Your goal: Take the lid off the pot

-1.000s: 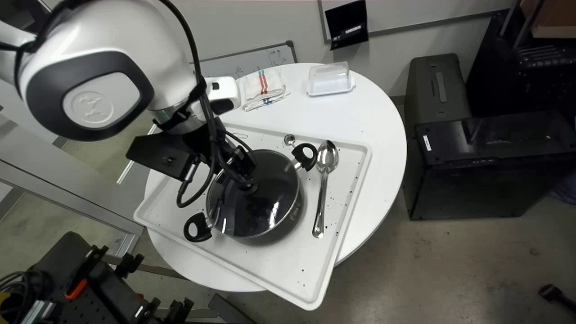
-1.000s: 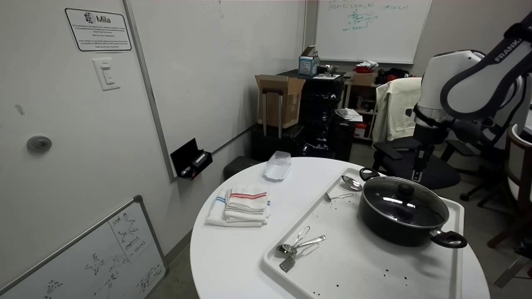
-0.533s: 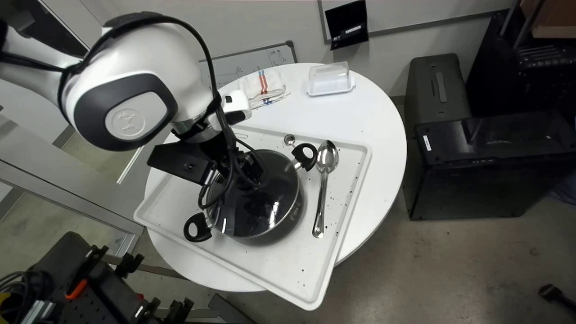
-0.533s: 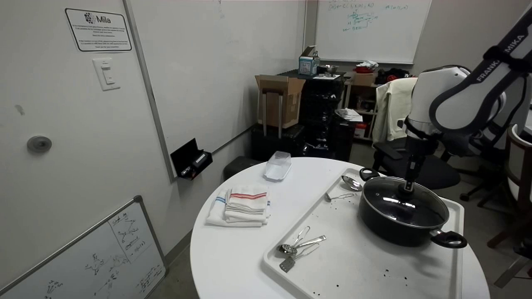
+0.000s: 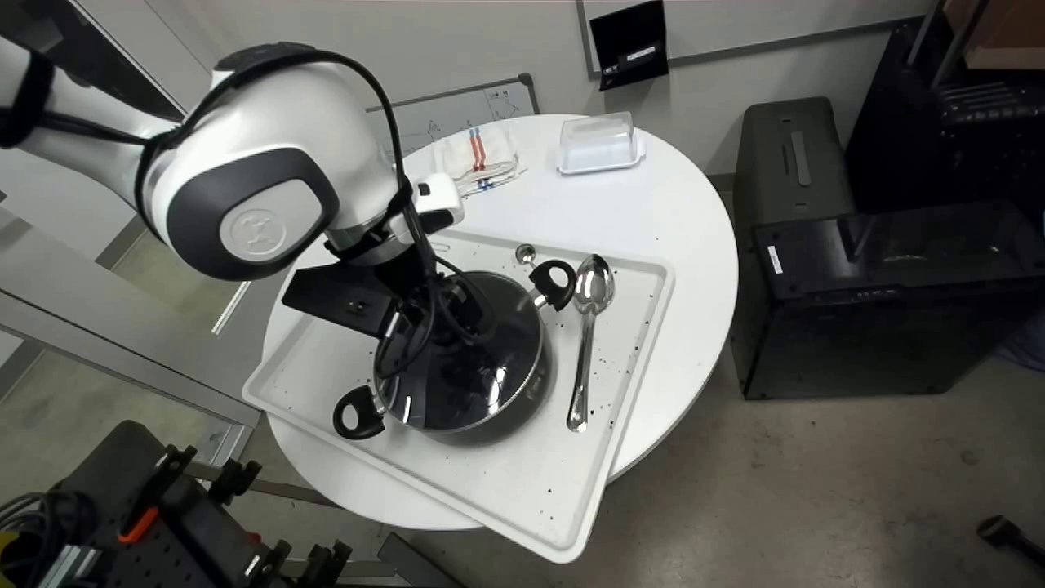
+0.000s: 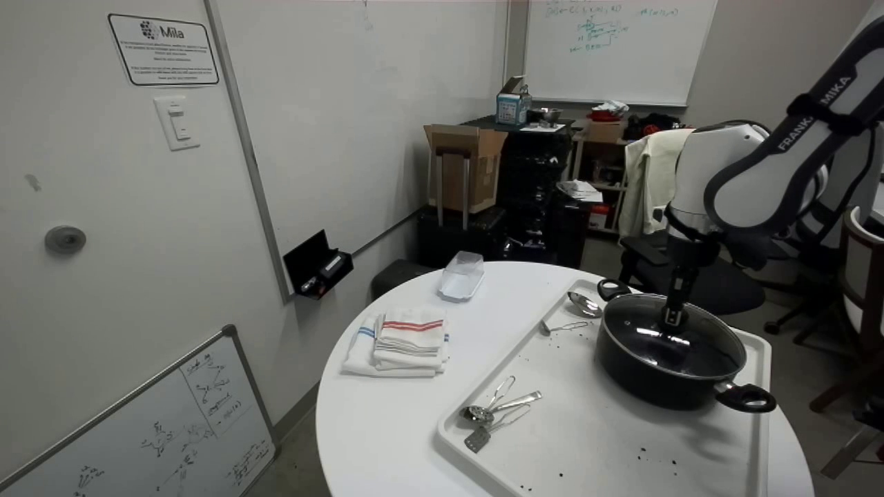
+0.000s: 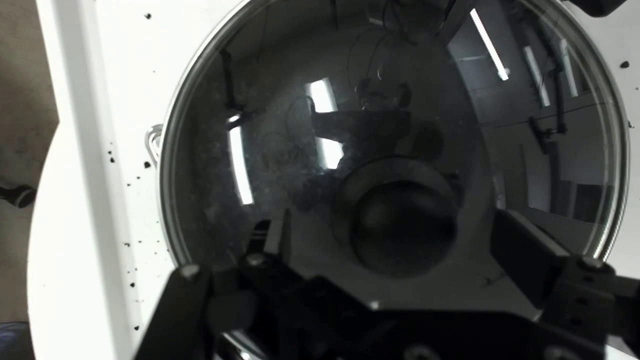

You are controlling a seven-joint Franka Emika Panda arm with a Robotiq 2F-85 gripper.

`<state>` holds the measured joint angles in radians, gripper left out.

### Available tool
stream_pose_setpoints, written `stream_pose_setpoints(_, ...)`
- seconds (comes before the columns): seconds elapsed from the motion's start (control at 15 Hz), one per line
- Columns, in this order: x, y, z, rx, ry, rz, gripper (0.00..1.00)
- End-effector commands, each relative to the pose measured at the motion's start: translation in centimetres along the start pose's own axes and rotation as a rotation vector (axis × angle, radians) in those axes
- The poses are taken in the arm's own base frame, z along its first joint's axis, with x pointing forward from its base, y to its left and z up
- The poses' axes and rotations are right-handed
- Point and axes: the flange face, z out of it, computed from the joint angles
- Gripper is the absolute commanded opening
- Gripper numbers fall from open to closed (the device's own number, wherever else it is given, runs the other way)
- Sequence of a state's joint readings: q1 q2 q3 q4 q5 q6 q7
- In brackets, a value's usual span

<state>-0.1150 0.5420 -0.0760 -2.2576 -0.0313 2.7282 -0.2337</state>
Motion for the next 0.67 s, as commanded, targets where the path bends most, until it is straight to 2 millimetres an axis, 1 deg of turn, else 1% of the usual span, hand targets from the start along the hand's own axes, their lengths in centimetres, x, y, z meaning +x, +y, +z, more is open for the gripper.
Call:
stream_pose_setpoints(0.0,0.53,0.03,0.39,-0.007,0.022,0.003,1.00)
stream_pose_setpoints(0.07,0.50,0.05,0.42,-0.007,0.022,0.001,0.75)
stream_pose_setpoints(0.13,0.49,0.05,0.44,-0.007,0.024,0.000,0.74)
stream_pose_setpoints(0.2,0.48,0.06,0.43,-0.007,0.026,0.000,0.68)
stream_pose_setpoints(0.47,0.47,0.04,0.35,-0.009,0.031,0.000,0.38)
stream_pose_setpoints(0.53,0.50,-0.07,0.34,-0.008,0.031,-0.002,0.28)
stream_pose_setpoints(0.6,0.47,0.02,0.34,-0.009,0.032,-0.001,0.25)
